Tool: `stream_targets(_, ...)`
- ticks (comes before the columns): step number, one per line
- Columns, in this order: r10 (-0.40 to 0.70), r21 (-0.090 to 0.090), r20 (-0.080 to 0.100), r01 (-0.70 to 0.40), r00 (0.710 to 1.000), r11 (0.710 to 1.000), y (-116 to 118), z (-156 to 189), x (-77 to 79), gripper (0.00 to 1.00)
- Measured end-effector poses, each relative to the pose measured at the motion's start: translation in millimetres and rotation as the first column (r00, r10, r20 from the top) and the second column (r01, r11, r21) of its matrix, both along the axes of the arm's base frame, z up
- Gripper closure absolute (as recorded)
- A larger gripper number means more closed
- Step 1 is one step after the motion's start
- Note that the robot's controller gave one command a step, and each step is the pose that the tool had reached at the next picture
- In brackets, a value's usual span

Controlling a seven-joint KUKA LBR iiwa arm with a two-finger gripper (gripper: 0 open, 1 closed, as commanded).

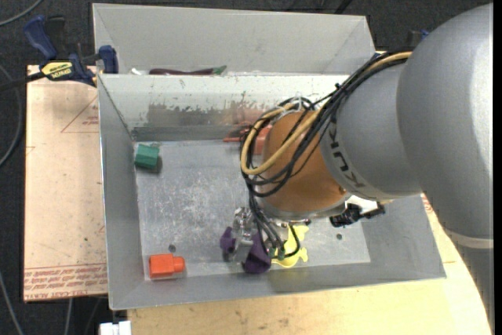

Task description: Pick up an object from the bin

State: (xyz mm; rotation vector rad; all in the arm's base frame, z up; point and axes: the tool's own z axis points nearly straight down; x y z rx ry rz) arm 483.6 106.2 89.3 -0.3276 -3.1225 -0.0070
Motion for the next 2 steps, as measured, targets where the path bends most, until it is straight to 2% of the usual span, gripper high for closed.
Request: stream_targets(2, 0.000, 0.000, 0.001, 0.000, 1.000, 1.000, 0, 30, 0.4, 1.00)
